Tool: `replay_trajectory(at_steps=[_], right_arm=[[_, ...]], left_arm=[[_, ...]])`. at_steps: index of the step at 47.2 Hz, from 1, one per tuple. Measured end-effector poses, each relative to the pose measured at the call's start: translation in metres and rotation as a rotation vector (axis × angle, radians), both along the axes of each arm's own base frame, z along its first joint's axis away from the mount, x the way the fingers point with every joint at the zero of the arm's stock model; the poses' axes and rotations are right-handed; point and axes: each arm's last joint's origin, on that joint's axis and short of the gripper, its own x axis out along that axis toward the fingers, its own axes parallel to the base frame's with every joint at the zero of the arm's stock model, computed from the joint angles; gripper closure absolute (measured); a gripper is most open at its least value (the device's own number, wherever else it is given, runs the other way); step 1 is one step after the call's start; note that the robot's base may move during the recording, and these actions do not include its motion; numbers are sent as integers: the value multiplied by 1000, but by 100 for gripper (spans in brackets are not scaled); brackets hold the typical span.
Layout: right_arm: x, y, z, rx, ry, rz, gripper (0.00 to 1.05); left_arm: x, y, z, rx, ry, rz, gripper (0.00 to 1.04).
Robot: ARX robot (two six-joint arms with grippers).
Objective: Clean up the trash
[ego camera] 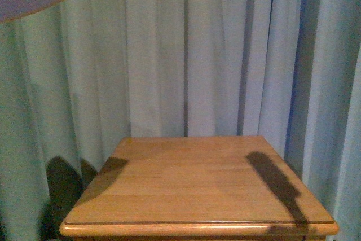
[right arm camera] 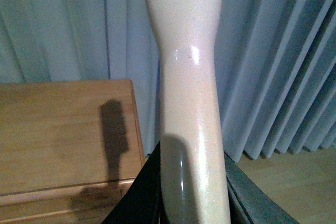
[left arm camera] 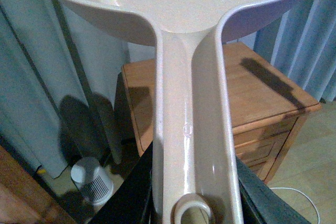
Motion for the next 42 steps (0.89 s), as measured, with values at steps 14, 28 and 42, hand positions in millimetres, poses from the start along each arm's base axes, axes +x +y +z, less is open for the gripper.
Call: replay_trajectory(at_steps=[14, 28, 42], right_arm=[[-1, -1, 1, 3, -7, -15, 85], [1, 1, -3, -8, 9, 5, 85], [-1, 0, -2, -5, 3, -3, 85]], left_arm=[[0, -1, 0, -1, 1, -16, 78], [0, 0, 0, -2, 2, 9, 78], [0, 0, -1, -3, 2, 2, 78]])
